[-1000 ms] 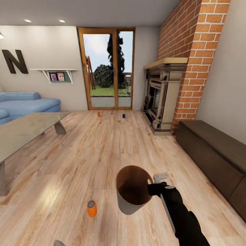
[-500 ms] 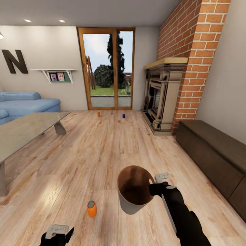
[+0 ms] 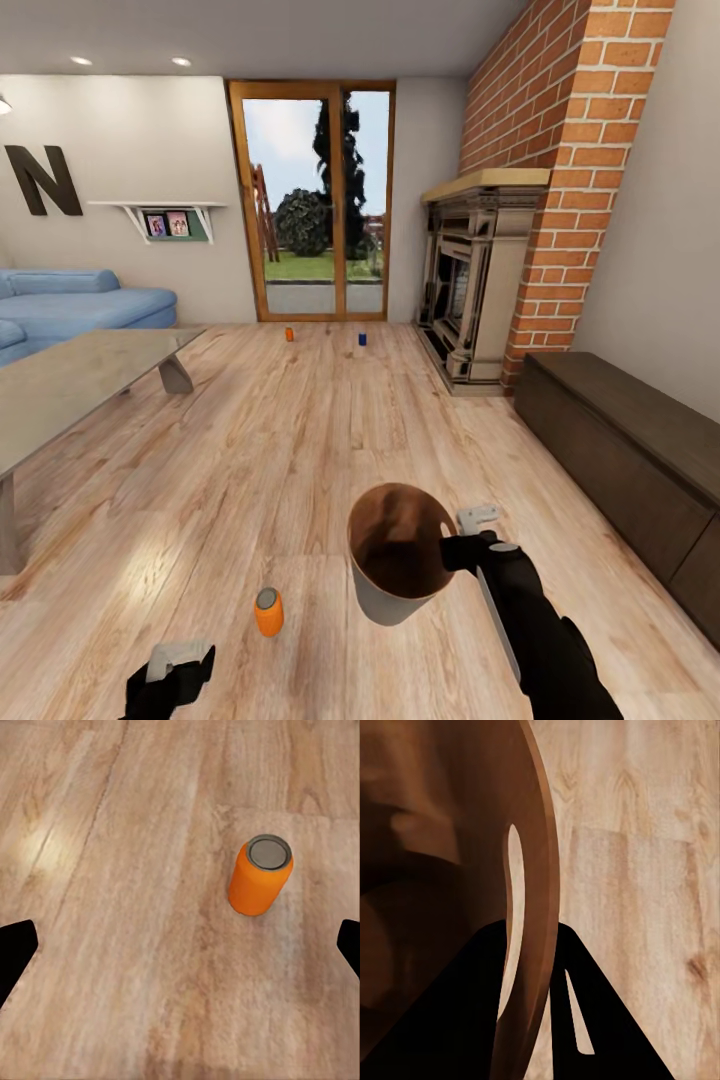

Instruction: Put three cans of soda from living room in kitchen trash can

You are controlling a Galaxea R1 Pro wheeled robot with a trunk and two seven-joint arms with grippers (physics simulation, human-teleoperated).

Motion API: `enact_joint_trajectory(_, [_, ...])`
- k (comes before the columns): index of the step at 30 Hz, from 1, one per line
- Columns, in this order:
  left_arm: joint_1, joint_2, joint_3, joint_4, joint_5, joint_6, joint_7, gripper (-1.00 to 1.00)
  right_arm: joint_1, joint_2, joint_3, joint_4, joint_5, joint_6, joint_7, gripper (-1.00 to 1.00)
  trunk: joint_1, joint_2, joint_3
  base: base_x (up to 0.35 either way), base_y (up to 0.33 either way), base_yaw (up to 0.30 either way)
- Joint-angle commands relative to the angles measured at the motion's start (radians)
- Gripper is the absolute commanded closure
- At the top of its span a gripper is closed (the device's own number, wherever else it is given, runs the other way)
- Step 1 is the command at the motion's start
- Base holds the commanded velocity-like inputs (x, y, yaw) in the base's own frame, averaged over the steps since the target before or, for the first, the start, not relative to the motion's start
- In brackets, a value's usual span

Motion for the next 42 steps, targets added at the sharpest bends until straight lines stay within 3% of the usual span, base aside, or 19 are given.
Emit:
enact_joint_trajectory(1, [-0.003, -0.003, 0.0, 0.001, 0.0, 0.0, 0.011, -1.0, 0.0, 0.0, 0.0, -0.003, -0.01, 0.002, 0.003, 1.0, 0.0, 0.0, 0.0, 0.0, 0.0, 0.0])
enact_joint_trajectory(7, [-0.035, -0.027, 0.0, 0.005, 0.001, -0.001, 0.049, -1.0, -0.001, 0.0, 0.0, -0.05, -0.01, 0.02, 0.003, 1.0, 0.0, 0.0, 0.0, 0.0, 0.0, 0.0])
enact_joint_trajectory(28, [-0.048, -0.057, -0.006, 0.046, -0.001, -0.004, 0.05, -1.0, -0.001, -0.008, 0.002, -0.046, -0.01, 0.023, 0.002, 1.0, 0.0, 0.0, 0.0, 0.0, 0.0, 0.0])
enact_joint_trajectory(31, [-0.048, -0.069, -0.037, 0.048, -0.003, -0.003, 0.051, -1.0, -0.001, -0.008, 0.002, -0.045, -0.01, 0.022, 0.002, 1.0, 0.0, 0.0, 0.0, 0.0, 0.0, 0.0])
enact_joint_trajectory(36, [-0.048, -0.076, -0.118, 0.052, -0.013, -0.003, 0.052, -1.0, -0.001, -0.007, 0.002, -0.044, -0.01, 0.021, 0.002, 1.0, 0.0, 0.0, 0.0, 0.0, 0.0, 0.0])
enact_joint_trajectory(42, [-0.047, -0.077, -0.135, 0.053, -0.016, -0.003, 0.053, -1.0, -0.001, -0.006, 0.003, -0.043, -0.01, 0.021, 0.002, 1.0, 0.0, 0.0, 0.0, 0.0, 0.0, 0.0])
